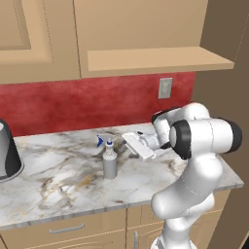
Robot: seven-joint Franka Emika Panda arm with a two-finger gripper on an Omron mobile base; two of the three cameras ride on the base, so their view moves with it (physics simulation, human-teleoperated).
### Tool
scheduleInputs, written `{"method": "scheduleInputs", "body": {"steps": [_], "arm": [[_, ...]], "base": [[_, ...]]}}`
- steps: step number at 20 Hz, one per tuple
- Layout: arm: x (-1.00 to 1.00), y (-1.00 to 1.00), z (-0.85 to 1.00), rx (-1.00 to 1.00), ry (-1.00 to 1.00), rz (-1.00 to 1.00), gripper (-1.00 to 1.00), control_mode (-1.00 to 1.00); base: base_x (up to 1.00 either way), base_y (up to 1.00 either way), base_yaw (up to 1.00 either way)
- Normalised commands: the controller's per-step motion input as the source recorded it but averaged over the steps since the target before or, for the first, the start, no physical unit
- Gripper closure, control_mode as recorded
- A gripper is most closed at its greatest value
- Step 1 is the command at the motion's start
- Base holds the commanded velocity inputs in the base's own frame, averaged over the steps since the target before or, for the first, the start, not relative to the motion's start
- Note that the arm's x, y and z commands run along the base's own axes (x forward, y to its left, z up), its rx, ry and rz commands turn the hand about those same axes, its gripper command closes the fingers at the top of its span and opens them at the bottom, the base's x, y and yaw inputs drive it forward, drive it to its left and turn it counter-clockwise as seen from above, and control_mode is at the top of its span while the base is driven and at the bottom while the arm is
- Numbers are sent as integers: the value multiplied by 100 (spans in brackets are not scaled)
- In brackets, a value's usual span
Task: Move the cutting board and knife to the sink. Then move spray from the cabinet to the counter.
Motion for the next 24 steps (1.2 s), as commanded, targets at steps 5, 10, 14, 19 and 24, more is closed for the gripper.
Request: {"method": "scheduleInputs", "body": {"steps": [5, 10, 14, 19, 24], "arm": [[-73, -44, 62, 3, 0, -2, -100, -100], [-83, 6, 100, 1, -1, -2, -100, -100], [-93, 30, 100, 0, 7, 0, -100, -100], [-100, 10, 100, 3, 22, 0, -100, -100], [-100, 0, 100, 0, 9, -3, -100, -100]], "base": [[0, 0, 0], [0, 0, 0], [0, 0, 0], [0, 0, 0], [0, 0, 0]]}}
